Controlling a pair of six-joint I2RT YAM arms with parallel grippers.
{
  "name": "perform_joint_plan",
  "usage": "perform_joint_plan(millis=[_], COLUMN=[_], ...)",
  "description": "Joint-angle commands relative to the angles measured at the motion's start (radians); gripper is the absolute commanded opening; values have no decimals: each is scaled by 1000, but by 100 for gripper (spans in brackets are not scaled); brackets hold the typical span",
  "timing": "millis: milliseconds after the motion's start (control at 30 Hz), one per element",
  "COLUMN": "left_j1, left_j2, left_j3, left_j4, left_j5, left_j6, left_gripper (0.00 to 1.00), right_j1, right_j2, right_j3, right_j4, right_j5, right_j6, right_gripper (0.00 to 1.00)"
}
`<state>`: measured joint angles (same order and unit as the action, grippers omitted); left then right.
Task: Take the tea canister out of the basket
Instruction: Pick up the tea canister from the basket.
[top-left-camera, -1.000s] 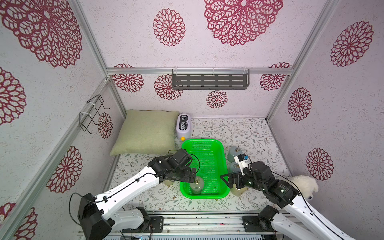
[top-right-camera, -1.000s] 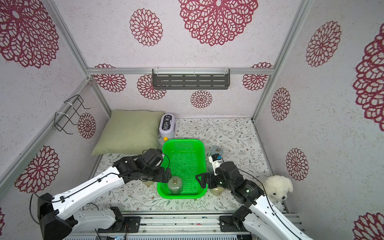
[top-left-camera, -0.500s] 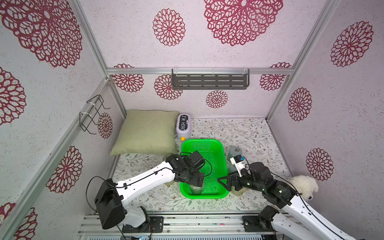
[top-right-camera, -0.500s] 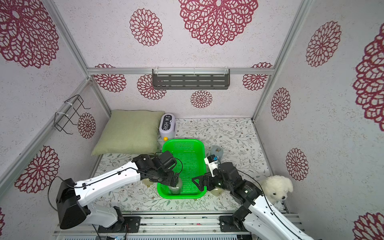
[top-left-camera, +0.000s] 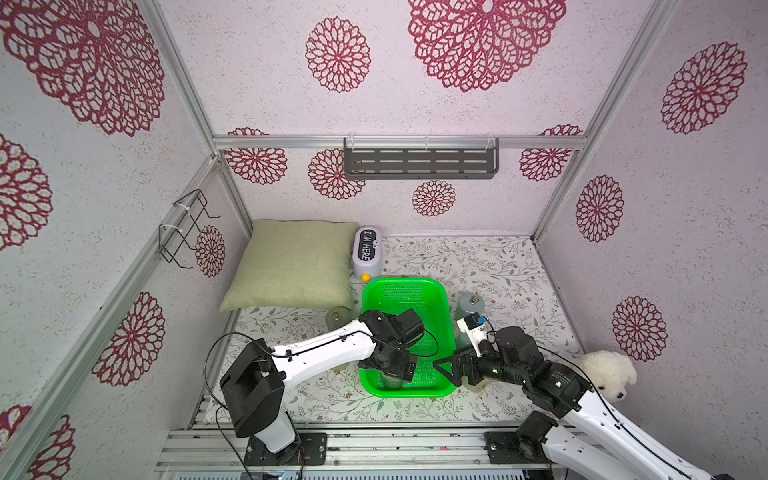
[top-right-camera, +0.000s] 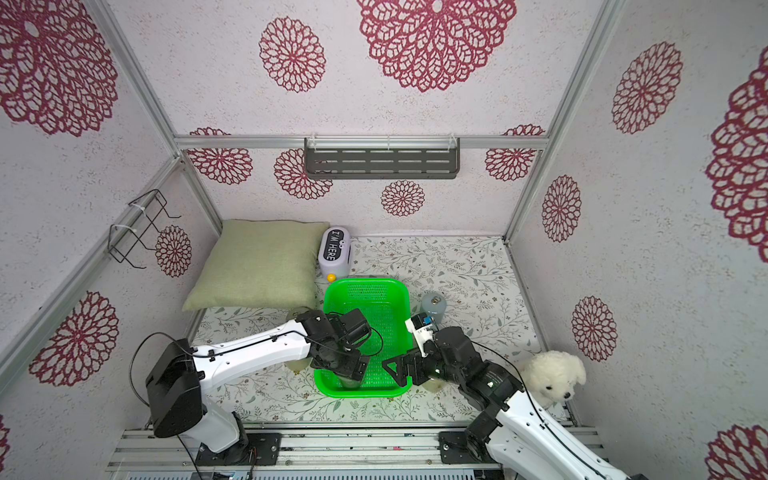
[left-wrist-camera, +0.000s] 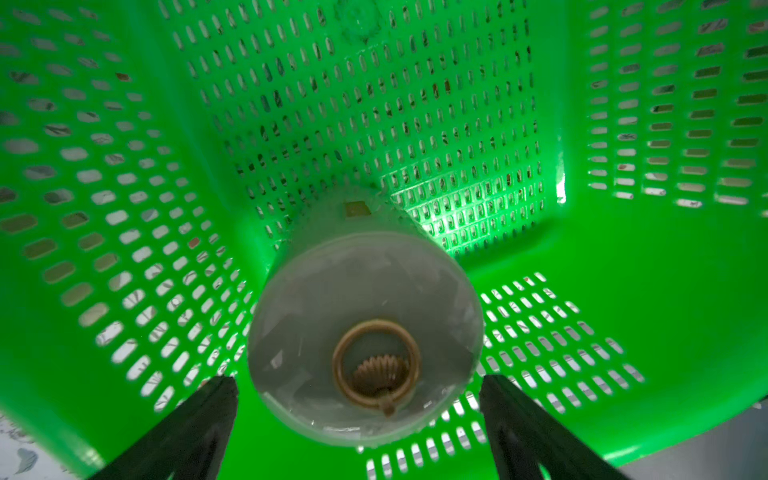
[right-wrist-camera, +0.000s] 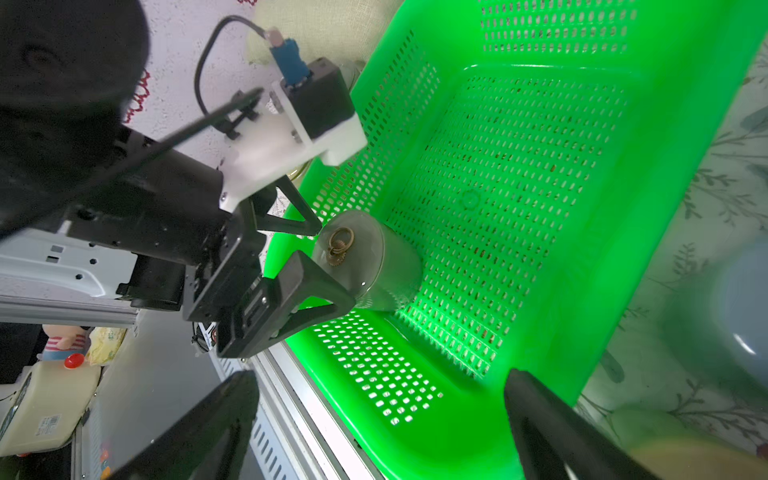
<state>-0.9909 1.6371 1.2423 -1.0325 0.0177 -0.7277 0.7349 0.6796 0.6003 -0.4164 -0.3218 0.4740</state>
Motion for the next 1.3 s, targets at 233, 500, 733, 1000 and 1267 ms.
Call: perform_joint_plan(millis=[233, 500, 733, 1000, 1267], left_j1=[-9, -8, -6, -6, -6], left_j2=[83, 129, 149, 130, 61], left_j3=[18, 26, 18, 28, 75], left_j4=[21, 38, 62, 49, -12], left_j5=[24, 33, 42, 19, -29], left_j6=[31, 41, 40, 36, 31], left_gripper=[97, 95, 94, 81, 69], right_j1=[8, 9, 8, 9, 9], right_j2=[-12, -19, -26, -20, -21], right_j3=[-6, -15, -31, -36, -38], right_j4=[28, 34, 46, 59, 76], right_j5=[4, 10, 11, 6, 6], right_j6=[-17, -13, -4, -2, 0], right_gripper=[99, 99, 99, 99, 99])
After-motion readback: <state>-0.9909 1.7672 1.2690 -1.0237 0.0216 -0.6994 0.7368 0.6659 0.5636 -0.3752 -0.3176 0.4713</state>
